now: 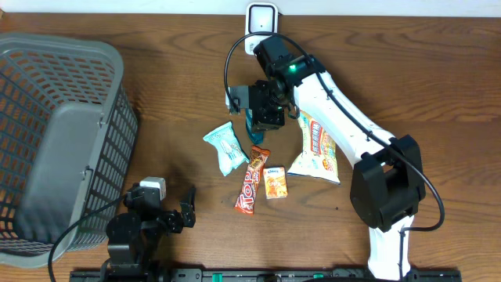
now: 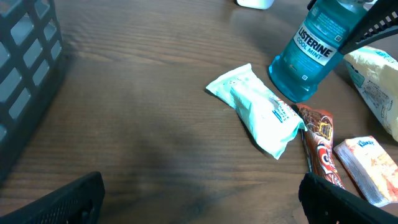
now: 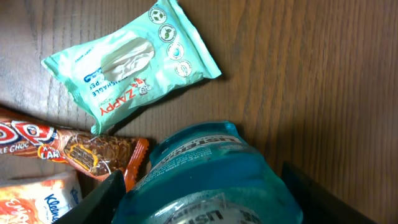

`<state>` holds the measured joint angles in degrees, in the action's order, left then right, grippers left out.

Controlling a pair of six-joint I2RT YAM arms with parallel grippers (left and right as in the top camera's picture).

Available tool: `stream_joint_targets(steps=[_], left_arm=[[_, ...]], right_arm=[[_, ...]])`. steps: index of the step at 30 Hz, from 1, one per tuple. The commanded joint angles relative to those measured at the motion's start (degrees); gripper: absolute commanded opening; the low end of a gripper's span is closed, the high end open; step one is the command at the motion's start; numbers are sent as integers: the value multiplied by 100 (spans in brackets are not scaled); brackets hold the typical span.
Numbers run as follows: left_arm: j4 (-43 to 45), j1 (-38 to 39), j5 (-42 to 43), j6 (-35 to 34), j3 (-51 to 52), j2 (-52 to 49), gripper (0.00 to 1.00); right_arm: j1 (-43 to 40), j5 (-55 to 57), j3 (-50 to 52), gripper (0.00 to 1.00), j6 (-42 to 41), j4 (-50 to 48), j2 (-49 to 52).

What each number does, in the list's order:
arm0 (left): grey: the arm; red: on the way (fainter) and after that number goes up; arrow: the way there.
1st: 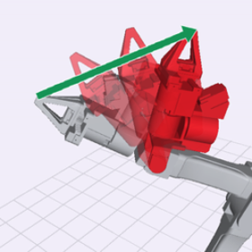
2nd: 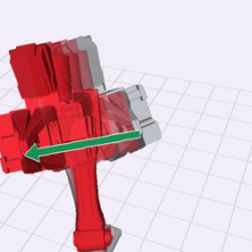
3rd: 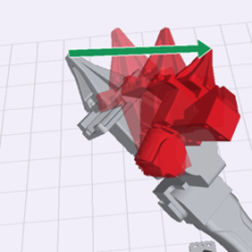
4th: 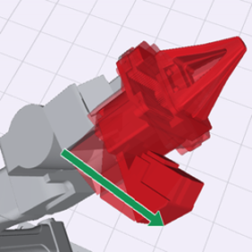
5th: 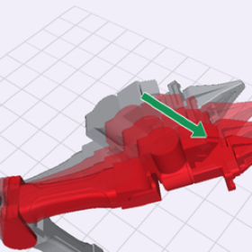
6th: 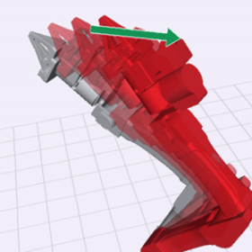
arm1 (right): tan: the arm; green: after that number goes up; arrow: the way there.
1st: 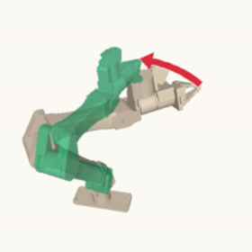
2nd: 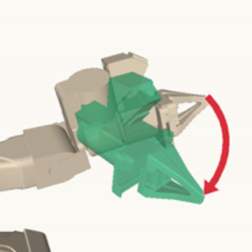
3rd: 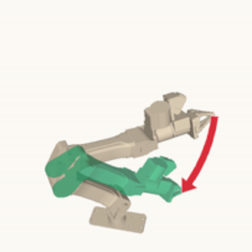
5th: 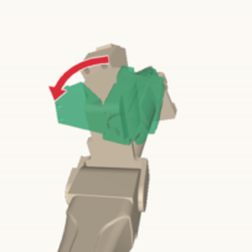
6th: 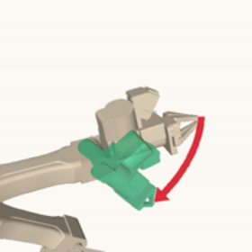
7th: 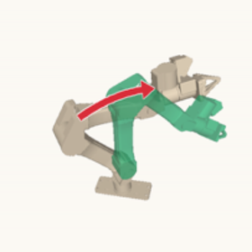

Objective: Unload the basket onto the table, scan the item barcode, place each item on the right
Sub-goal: 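Grasp the Listerine bottle with the right gripper and lift it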

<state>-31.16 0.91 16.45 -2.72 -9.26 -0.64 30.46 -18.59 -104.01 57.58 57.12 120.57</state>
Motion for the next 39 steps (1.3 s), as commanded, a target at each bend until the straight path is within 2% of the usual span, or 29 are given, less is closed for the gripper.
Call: stream_joint_targets(steps=[1,6,16,18,24,26,31,39], left_arm=[[-72,-20,70,57,59,9,100],[-72,-20,68,55,59,9,100],[-72,-20,70,57,59,9,100],[-72,-20,68,55,59,9,100],[-72,-20,68,55,59,9,100],[-72,-20,70,57,59,9,100],[-72,-20,70,57,61,9,100],[-72,-20,70,55,59,9,100]], right_arm=[[46,96,-109,50,-551,-13,37],[46,592,-111,48,-1241,-94,-179],[68,1641,-114,48,-3265,-136,-251],[66,1698,-114,52,-3901,-96,-251],[76,1561,-127,51,-5853,-28,-256],[76,1353,-133,56,-6382,-42,-256],[61,1309,-149,54,-7840,-46,-260],[61,1493,-238,58,-8382,179,-260]])
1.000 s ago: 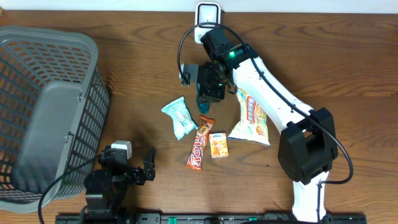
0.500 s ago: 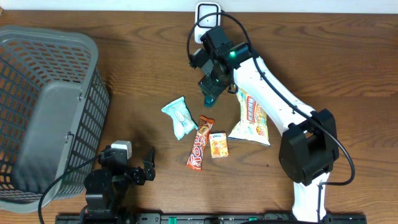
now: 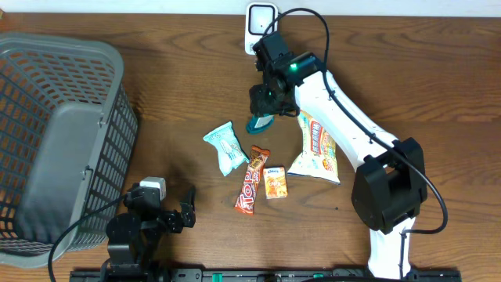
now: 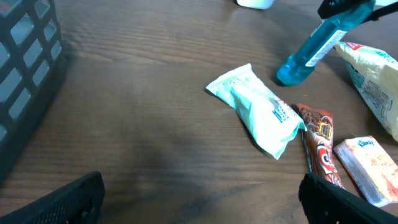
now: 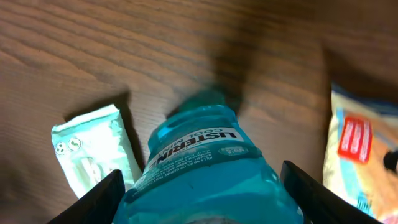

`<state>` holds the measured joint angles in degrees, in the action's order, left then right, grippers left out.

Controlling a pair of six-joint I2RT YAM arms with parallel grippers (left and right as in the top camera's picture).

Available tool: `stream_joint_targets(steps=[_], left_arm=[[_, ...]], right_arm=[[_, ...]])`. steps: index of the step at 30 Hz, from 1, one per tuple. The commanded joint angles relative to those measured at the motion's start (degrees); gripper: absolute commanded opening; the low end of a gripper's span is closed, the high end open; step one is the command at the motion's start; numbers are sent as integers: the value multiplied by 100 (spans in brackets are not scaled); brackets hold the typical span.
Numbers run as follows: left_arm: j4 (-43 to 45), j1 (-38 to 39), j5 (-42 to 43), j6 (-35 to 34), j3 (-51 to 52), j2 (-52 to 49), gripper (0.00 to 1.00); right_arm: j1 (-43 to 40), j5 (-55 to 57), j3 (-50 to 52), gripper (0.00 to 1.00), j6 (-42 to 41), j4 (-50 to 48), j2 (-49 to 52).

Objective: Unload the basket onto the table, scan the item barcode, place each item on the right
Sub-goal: 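Grasp the Listerine bottle with the right gripper and lift it, then hold the bottle in front of the white scanner with the right gripper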

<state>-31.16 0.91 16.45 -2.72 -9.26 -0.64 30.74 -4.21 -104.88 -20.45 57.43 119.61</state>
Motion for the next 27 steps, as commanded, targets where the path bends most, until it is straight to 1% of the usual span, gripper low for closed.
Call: stream_joint_targets(steps=[1,5,9,12,16,20,27], left_arm=[[-72,-20,70,57,59,11,100],[-72,-20,70,55,59,9,100],[-72,-20,70,55,59,9,100],[-72,-20,68,55,59,9,100],[-72,-20,68,57,59,11,100],[-72,-20,70,57,59,9,100],[-72,-20,70,57,61,9,100]], right_arm=[[35,243,-195,57,-658,269,-164],[37,702,-435,54,-828,756,-164],[26,846,-610,53,-981,1043,-164],[46,1106,-597,51,-1344,1056,-164],[129,1617,-586,50,-2218,1016,-160],[251,1829,-584,50,-2747,920,-157],[407,2052,-492,52,-3088,894,-105]])
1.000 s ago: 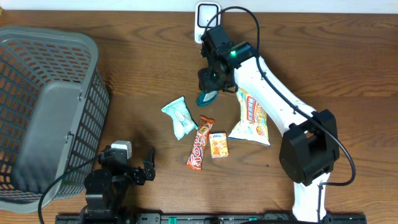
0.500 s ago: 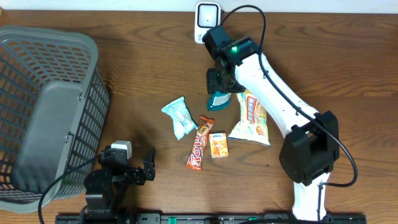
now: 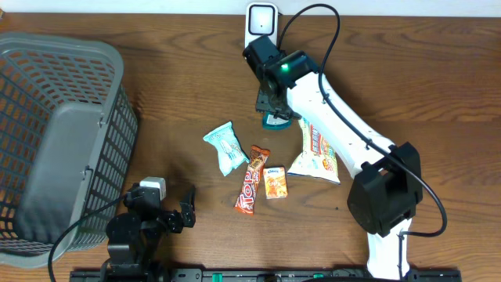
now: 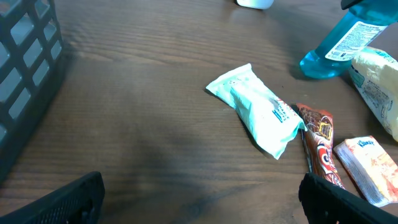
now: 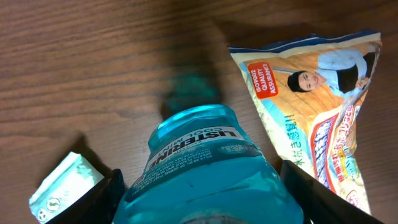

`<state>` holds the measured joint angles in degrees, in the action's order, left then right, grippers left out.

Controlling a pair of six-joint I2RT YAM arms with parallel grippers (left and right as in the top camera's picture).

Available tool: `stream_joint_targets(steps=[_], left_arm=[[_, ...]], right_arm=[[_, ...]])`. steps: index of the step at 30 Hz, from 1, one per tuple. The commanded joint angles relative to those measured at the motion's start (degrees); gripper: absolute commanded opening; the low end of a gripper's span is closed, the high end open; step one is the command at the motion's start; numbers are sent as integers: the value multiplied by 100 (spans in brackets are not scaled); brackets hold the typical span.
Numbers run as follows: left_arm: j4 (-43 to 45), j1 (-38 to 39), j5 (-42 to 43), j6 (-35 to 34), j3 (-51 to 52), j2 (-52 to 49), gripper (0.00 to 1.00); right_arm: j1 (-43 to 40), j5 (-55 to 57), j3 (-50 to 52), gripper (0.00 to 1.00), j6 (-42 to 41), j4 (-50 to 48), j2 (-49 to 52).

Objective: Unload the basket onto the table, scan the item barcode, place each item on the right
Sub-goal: 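Hold the bottle in front of the white scanner with the right gripper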

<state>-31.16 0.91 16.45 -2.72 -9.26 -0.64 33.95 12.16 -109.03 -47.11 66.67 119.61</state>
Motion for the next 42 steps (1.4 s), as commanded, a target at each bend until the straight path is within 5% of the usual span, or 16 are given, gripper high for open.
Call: stream_joint_targets(steps=[1,18,35,42], left_arm=[[-72,-20,70,57,59,9,100],[-72,-20,70,57,59,9,100],[-72,-20,70,55,59,9,100],[-72,-20,70,55,59,9,100]], right_arm=[[107,485,-68,53,-483,-28,-83],[284,527,-66,60,-730,-9,372],[267,509,-70,99,-140,-70,372],[223,297,-247,99,610,35,267]])
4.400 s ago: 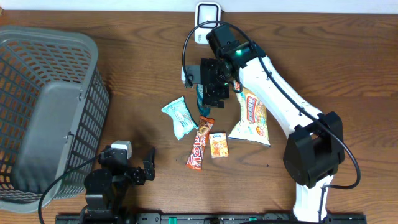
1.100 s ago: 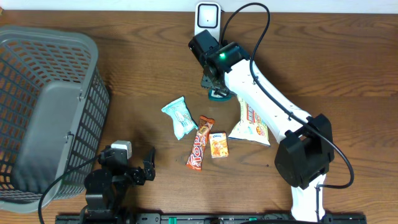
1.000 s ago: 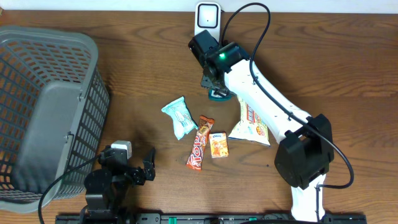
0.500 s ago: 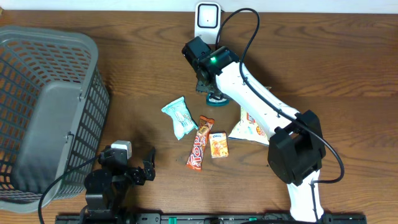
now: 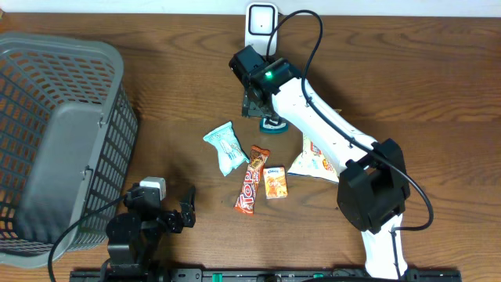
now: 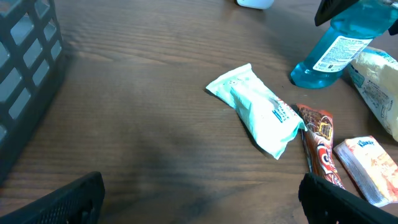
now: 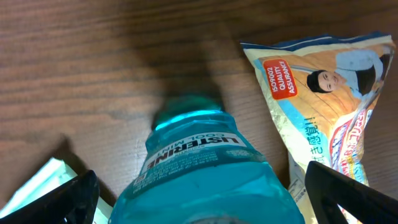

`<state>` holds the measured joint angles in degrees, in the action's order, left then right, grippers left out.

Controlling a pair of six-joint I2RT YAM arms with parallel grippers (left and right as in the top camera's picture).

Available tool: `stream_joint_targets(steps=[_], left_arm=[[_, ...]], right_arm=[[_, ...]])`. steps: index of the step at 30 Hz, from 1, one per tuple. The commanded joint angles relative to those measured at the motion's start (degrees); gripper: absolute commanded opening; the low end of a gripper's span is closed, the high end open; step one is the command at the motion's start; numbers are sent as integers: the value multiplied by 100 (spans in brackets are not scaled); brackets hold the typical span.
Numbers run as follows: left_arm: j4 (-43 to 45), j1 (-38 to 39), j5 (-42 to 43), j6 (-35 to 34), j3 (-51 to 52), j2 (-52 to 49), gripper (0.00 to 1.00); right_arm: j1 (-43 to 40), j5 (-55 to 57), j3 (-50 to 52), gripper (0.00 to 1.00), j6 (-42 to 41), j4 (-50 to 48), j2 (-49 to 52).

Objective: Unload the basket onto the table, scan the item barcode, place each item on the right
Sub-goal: 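Hold the bottle in front of the white scanner with the right gripper, then lower the Listerine bottle onto the table and open the right gripper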

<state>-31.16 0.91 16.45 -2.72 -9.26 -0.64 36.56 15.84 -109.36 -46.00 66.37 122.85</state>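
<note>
The blue Listerine bottle stands on the table, base down, a little below the white scanner. In the left wrist view the bottle leans slightly. My right gripper sits over its top, open, with its fingers a small gap away from the bottle's sides. Low at the front left, my left gripper stays open with nothing between its fingers.
A mint wipes packet, a chocolate bar, a small tissue pack and a snack bag lie below the bottle. A grey basket fills the left side.
My right gripper's fingers now stand wider, off the bottle's sides, and the arm's wrist has shifted left. The bottle stands slightly further left. The left arm has not moved.
My right gripper was shut on the bottle beside the wipes packet. Then it held the bottle tilted nearer the scanner, then upright next to the snack bag. Now the fingers are open around the standing bottle.
</note>
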Motion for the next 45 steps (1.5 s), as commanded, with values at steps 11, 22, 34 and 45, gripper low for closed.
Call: stream_joint_targets(steps=[11,22,34,45], left_arm=[[-72,-20,68,57,59,9,100],[-72,-20,70,57,59,9,100],[-72,-20,70,55,59,9,100],[-72,-20,70,57,59,9,100]], right_arm=[[-227,-1145,-964,99,2992,505,-1134],[-820,-1443,-962,99,4197,1021,-1722],[-2603,-3049,-282,99,4951,1340,-2492],[-3499,-5539,3565,99,6714,-1410,-4487]])
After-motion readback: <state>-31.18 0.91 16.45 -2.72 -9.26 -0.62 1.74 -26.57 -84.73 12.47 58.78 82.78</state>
